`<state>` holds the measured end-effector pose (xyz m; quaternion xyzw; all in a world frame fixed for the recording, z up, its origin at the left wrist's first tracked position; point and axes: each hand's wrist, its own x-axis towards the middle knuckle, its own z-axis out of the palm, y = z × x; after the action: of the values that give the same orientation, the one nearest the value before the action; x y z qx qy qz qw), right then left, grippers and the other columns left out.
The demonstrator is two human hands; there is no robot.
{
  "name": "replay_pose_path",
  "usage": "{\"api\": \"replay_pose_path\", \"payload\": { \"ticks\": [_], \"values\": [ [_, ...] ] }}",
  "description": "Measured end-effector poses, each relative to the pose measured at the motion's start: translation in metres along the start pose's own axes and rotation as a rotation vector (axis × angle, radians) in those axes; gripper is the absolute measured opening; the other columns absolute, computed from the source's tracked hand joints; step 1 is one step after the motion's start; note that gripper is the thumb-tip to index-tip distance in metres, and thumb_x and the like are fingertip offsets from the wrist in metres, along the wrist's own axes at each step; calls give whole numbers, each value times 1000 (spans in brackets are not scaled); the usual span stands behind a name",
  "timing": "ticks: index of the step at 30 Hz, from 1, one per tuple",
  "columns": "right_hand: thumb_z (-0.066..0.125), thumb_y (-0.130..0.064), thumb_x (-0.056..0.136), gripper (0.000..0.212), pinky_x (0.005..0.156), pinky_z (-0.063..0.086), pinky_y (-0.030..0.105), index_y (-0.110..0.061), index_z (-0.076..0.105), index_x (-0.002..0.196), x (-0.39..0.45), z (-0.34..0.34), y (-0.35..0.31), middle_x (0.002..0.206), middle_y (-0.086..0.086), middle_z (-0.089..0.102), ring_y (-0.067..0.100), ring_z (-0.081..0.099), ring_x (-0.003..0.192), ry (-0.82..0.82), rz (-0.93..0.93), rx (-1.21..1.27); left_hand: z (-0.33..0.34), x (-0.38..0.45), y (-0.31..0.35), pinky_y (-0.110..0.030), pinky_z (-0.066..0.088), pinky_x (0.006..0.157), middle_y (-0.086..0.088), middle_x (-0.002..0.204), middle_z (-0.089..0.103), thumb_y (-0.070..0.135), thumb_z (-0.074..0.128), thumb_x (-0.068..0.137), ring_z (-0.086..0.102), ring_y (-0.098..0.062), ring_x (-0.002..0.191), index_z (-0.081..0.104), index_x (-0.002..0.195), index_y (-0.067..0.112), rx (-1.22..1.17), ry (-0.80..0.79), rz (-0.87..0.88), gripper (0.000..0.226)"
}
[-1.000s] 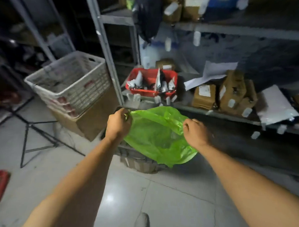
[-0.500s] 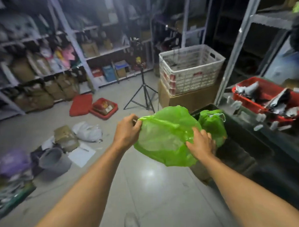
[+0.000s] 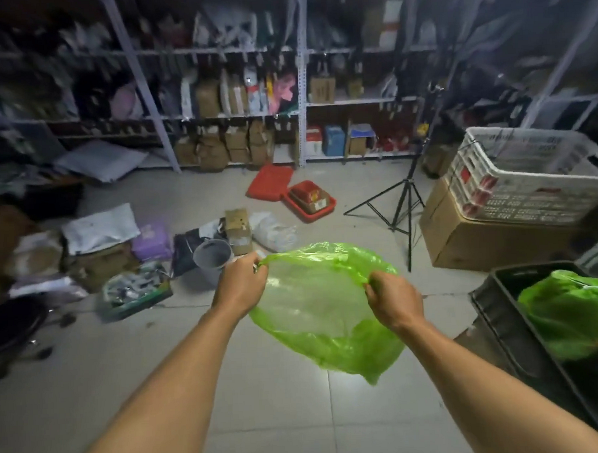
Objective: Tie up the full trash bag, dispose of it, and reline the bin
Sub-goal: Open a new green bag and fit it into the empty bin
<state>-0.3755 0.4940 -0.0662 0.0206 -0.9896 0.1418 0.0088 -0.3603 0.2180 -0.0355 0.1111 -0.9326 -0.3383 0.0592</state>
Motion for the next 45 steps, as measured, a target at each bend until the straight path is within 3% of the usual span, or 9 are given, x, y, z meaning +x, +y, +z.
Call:
{"api": "replay_pose_path", "payload": {
  "ticks": [4, 10, 23, 29, 36, 45],
  "values": [
    [47, -33, 94, 21, 62, 44, 35, -15, 56, 89, 4, 26, -90, 94, 11, 69, 36, 63, 87, -14, -108, -16, -57, 3, -86, -34, 31, 60, -15, 78, 62, 21, 52, 92, 57, -37, 81, 59, 82, 13, 57, 37, -110, 14],
    [48, -27, 93, 16, 61, 39, 34, -19, 60, 98, 23, 55, -183, 94, 14, 69, 39, 63, 85, -62, -167, -28, -107, 18, -179, -38, 40, 60, -16, 74, 60, 19, 54, 90, 58, -39, 77, 52, 71, 14, 87, 68, -220, 20],
    [46, -30, 91, 19, 65, 49, 37, -18, 60, 96, 158, 146, -328, 94, 15, 70, 39, 64, 85, -177, -357, -16, -168, 131, -285, -39, 46, 68, -21, 91, 68, 26, 51, 94, 62, -41, 90, 61, 90, 9, 295, 42, -241, 20],
    [40, -30, 93, 24, 62, 40, 34, -19, 61, 98, 229, 180, -396, 97, 15, 69, 38, 63, 88, -275, -381, -14, -202, 188, -323, -40, 43, 64, -25, 84, 65, 22, 51, 94, 59, -43, 83, 49, 77, 11, 285, 49, -347, 20],
    [41, -33, 93, 25, 62, 41, 33, -19, 61, 97, 296, 212, -454, 97, 13, 69, 36, 63, 87, -329, -368, -25, -214, 264, -372, -39, 40, 61, -23, 82, 67, 22, 52, 95, 60, -42, 81, 56, 80, 10, 246, 49, -387, 20],
    [44, -31, 92, 25, 65, 47, 35, -14, 62, 92, 373, 257, -520, 96, 16, 70, 38, 63, 86, -327, -101, 24, -213, 401, -455, -42, 41, 62, -23, 77, 66, 22, 55, 91, 61, -42, 80, 61, 81, 6, 176, -81, -262, 20]
  ]
}}
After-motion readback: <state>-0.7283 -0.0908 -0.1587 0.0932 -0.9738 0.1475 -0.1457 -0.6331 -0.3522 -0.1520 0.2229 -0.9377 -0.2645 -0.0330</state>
